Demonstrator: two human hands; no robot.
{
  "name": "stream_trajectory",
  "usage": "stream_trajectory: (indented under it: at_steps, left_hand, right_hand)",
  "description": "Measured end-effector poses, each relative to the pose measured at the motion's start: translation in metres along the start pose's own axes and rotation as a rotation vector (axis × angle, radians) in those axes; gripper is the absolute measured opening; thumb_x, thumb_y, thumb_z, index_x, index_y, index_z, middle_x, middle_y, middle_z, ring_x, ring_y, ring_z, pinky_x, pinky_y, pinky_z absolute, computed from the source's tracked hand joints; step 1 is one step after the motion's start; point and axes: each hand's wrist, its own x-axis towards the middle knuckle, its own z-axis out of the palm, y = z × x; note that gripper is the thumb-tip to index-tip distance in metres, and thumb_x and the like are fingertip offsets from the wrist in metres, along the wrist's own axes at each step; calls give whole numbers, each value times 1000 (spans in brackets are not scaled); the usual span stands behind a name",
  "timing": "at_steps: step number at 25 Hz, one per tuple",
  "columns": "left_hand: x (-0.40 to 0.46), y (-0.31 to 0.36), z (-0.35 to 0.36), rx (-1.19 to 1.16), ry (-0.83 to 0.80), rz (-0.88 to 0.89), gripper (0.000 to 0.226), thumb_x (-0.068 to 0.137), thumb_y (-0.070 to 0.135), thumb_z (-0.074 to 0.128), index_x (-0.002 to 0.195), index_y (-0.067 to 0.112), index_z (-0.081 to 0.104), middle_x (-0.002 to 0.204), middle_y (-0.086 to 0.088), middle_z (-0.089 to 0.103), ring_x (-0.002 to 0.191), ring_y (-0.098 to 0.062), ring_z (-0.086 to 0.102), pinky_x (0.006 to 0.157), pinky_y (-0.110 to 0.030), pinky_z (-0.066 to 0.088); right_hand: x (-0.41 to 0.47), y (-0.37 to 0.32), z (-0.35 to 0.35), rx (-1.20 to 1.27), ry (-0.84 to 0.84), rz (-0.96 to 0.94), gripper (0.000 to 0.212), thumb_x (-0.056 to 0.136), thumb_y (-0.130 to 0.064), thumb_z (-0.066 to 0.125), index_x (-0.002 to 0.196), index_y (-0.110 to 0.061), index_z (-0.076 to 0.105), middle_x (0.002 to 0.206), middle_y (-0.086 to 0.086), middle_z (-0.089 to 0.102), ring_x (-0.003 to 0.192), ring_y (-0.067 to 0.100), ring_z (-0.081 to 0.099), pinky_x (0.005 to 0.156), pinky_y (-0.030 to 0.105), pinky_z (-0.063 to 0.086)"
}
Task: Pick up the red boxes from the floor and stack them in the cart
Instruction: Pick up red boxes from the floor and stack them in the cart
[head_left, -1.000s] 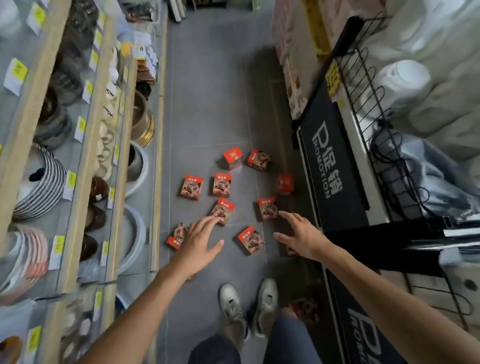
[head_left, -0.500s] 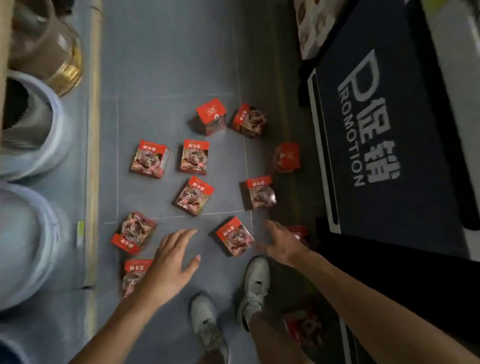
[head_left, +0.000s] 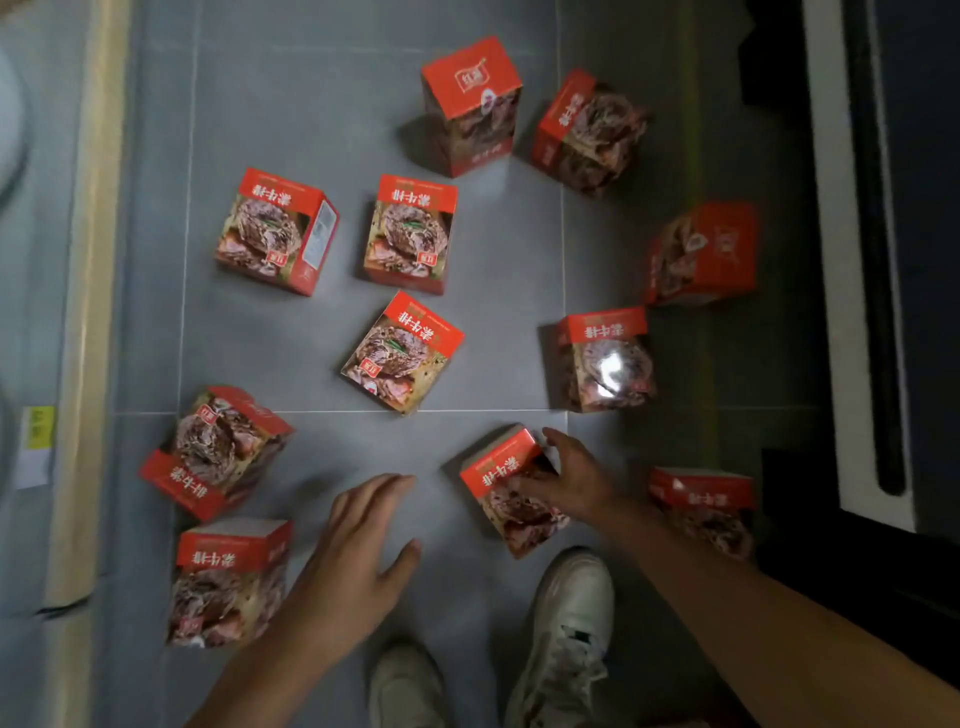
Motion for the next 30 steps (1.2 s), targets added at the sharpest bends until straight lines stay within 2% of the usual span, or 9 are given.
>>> stream_trajectory:
  at_steps: [1, 3, 5, 8, 14, 18, 21, 24, 30]
  left_hand:
    - [2, -7, 9, -3, -2, -12, 67, 87, 54, 43, 147, 26, 41, 147, 12, 42, 139, -9, 36, 110, -7, 11]
    - [6, -20, 25, -10, -6, -25, 67, 87, 56, 42, 148, 28, 40, 147, 14, 40, 139, -7, 33, 110, -10, 16]
    - [8, -28, 39, -30, -14, -33, 68, 87, 56, 42, 149, 29, 39, 148, 15, 39, 140, -6, 31, 111, -15, 20]
    - [11, -35, 52, -43, -22, -56, 68, 86, 57, 41, 149, 31, 37, 148, 16, 38, 141, -5, 29, 111, -21, 26]
    - [2, -30, 40, -60, -53, -104, 71, 84, 57, 41, 148, 28, 39, 148, 13, 39, 142, -6, 30, 112, -21, 24]
    - [5, -25, 17, -80, -67, -158, 77, 79, 58, 41, 148, 25, 40, 147, 11, 40, 141, -7, 32, 111, -15, 20]
    - [21, -24, 4, -102, -66, -226, 80, 77, 54, 54, 149, 21, 38, 148, 4, 41, 138, -16, 37, 111, -24, 28]
    - [55, -24, -2, -114, -35, -299, 83, 81, 31, 75, 150, 12, 34, 152, -8, 38, 141, -26, 35, 115, -36, 31]
    - [144, -32, 3, -95, 178, -529, 128, 59, 38, 93, 155, 3, 15, 157, -18, 25, 145, -32, 22, 116, -39, 24]
  right_hand:
    - [8, 4, 7, 18, 4, -12, 65, 71, -26, 94, 123, -23, 55, 122, -13, 61, 121, 14, 57, 93, 8, 44]
    - [23, 16, 22, 50, 44, -48, 70, 58, -39, 99, 115, -29, 58, 115, -13, 65, 116, 11, 62, 97, 24, 53]
    - [28, 24, 35, 51, 74, -72, 89, 52, -54, 97, 129, -33, 56, 131, -5, 58, 124, 15, 54, 109, 40, 47]
    - [35, 39, 47, 77, 106, -98, 106, 50, -75, 88, 141, -34, 51, 143, -5, 50, 133, 22, 49, 111, 47, 45]
    - [0, 29, 51, 161, 112, -64, 109, 56, -43, 97, 149, -36, 41, 136, -9, 56, 124, 11, 56, 106, 45, 51]
    - [-20, 19, 35, 72, 191, -89, 125, 47, -49, 97, 152, -33, 32, 139, -9, 43, 129, 12, 45, 110, 44, 45]
    - [-34, 3, 8, 56, 205, -135, 117, 50, -46, 99, 147, -33, 35, 131, -15, 40, 122, 5, 42, 107, 40, 45]
    - [-37, -7, -16, 70, 213, -178, 118, 50, -48, 98, 148, -35, 34, 134, -18, 41, 129, 7, 44, 110, 43, 45]
    - [-25, -14, -40, 200, 187, -187, 130, 37, -75, 87, 149, -42, 30, 144, -14, 51, 133, 10, 50, 111, 50, 46]
